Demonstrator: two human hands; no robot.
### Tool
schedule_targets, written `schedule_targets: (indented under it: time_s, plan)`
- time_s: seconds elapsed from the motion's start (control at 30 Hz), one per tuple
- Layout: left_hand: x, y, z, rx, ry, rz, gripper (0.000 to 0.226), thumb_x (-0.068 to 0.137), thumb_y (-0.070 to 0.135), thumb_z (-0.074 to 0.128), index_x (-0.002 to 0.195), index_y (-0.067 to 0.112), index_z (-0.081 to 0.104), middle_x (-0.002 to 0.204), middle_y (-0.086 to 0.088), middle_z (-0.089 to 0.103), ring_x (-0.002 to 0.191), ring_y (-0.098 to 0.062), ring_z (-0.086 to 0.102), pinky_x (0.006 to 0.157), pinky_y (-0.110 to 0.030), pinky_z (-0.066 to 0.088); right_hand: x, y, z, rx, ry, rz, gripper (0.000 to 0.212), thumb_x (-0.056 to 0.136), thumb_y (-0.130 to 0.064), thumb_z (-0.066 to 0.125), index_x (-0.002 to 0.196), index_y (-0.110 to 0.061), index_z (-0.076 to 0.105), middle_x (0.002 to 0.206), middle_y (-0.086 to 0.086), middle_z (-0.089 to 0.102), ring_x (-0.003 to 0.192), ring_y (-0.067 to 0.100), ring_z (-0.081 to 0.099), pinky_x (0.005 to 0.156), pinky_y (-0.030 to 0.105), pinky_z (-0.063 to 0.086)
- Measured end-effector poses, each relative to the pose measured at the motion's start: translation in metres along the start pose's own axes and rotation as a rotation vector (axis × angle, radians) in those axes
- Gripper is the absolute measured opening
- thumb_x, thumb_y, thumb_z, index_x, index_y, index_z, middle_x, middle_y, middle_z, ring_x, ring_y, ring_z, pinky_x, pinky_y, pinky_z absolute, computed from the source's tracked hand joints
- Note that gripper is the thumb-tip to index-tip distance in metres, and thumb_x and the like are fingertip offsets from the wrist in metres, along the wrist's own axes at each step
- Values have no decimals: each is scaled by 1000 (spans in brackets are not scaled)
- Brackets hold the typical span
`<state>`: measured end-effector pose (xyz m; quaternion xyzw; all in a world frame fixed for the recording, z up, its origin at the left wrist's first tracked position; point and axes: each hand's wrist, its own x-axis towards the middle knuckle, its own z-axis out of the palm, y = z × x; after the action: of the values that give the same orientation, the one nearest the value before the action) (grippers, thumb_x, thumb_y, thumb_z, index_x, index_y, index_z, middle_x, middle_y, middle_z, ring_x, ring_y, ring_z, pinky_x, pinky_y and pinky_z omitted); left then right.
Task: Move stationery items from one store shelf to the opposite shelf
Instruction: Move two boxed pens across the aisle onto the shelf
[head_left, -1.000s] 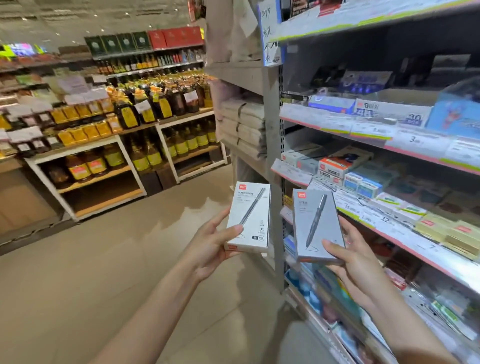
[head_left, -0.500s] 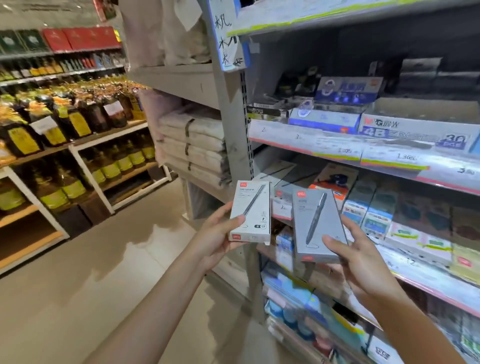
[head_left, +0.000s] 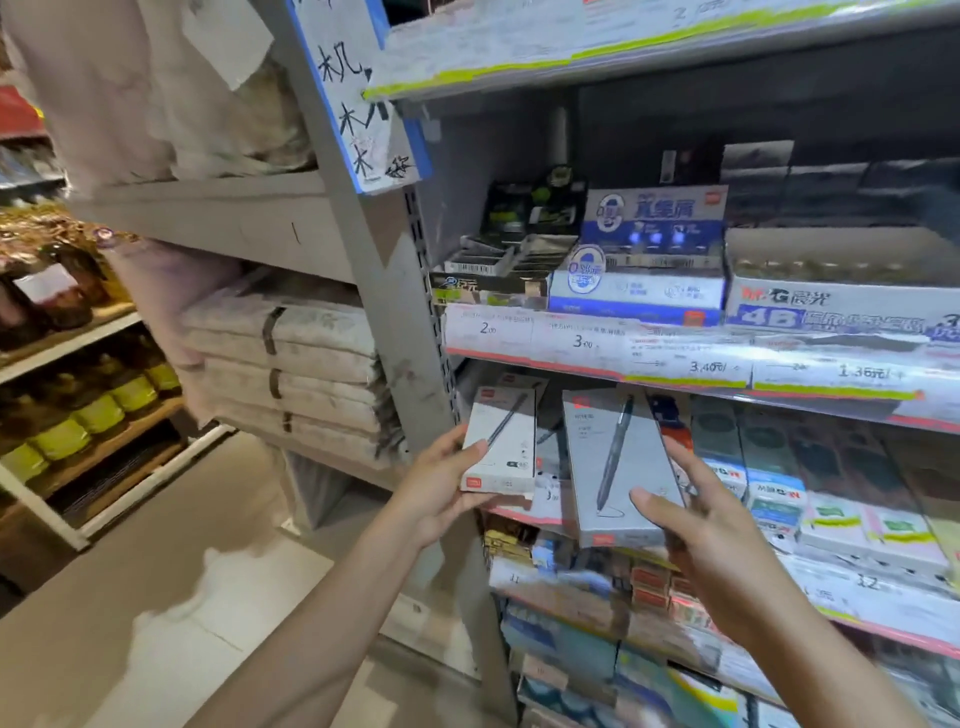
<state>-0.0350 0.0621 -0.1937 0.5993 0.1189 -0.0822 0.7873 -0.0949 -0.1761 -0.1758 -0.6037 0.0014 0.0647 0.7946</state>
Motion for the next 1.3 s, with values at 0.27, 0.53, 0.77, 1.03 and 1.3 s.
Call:
schedule_targets:
  time_s: [0.27, 0.53, 0.77, 1.03, 1.3]
  plan:
    - [21, -5, -26, 275, -65, 133, 70, 67, 0, 77, 128, 20, 48, 108, -5, 67, 95, -25, 67, 77, -37, 58, 8, 7, 19, 22, 140, -9, 48, 87, 4, 54, 126, -22, 48, 101, -9, 63, 55, -7, 60, 43, 5, 41]
    - [30, -5, -26, 717, 88, 332, 67, 81, 38, 66, 140, 34, 34, 73, 8, 68, 57, -10, 62, 68, -33, 58, 19, 22, 47, -26, 215, -8, 50, 87, -4, 58, 127, -30, 44, 99, -9, 65, 67, 2, 68, 50, 11, 48]
    - [31, 12, -18, 1459, 181, 538, 61, 90, 56, 39, 140, 20, 37, 82, -9, 71, 77, -25, 66, 62, -32, 47, 39, 12, 70, -210, 292, -22, 46, 87, -10, 60, 127, -23, 40, 116, 3, 60, 94, 20, 64, 75, 28, 55]
    - [35, 5, -12, 1501, -179, 990, 52, 74, 27, 45, 125, 15, 51, 118, -4, 51, 114, -22, 45, 106, -40, 33, 72, -1, 81, -589, 357, -8, 32, 86, -20, 60, 111, -7, 45, 111, 14, 62, 98, 27, 61, 81, 37, 52]
    - [43, 8, 2, 1578, -266, 807, 61, 88, 52, 45, 144, 33, 28, 150, 1, 36, 140, -18, 25, 116, -39, 7, 79, 1, 84, -955, 270, 22, 51, 86, -37, 59, 123, -5, 42, 125, 16, 38, 97, 24, 48, 75, 26, 37]
